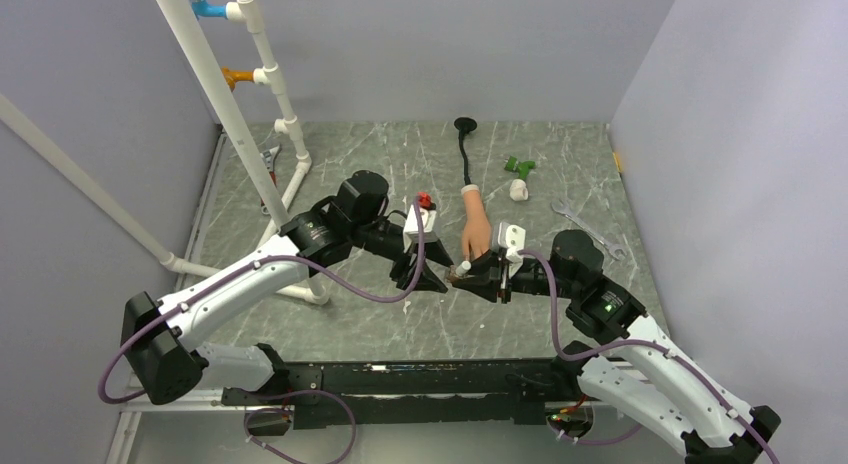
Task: Paint the nails
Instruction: Pick up the nail polish bottle from the center of the board.
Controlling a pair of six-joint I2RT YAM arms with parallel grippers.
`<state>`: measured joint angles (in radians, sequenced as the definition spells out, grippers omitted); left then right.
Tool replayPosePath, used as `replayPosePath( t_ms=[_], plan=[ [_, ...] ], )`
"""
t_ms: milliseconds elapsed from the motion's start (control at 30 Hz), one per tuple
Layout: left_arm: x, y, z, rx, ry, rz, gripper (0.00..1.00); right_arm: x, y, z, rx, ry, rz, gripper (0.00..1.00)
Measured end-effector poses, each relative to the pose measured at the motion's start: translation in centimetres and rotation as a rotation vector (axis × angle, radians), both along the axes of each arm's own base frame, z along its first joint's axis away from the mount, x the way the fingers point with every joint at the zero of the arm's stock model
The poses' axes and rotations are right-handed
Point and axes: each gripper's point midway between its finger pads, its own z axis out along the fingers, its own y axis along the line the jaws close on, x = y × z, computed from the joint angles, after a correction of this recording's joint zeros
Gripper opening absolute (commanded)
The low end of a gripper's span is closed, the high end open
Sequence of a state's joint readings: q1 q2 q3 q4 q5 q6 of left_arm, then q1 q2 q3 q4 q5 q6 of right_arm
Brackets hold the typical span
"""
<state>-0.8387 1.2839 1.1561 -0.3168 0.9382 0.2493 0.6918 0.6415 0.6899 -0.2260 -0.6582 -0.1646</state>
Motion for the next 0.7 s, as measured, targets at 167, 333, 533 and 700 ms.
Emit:
replayPosePath(
  t_ms=[167, 333, 533, 700],
  plan=[
    [-0.1, 0.0, 0.6, -0.019, -0.012, -0.001, 0.54, 0.0, 0.1, 0.2, 0.008, -0.006, 0.002, 0.0],
    [-0.1, 0.0, 1.1, -0.036, -0.024, 0.004, 0.5, -0.1, 0.3, 0.6, 0.023, -0.009, 0.014, 0.0],
    [-0.2, -0.2, 1.1, -0.036, -0.021, 0.011, 0.39, -0.2, 0.7, 0.2, 0.025, 0.011, 0.038, 0.0],
    [-0.3, -0.3, 1.1, -0.039, -0.028, 0.012, 0.26, -0.5, 0.8, 0.1, 0.029, 0.025, 0.053, 0.0]
  ],
)
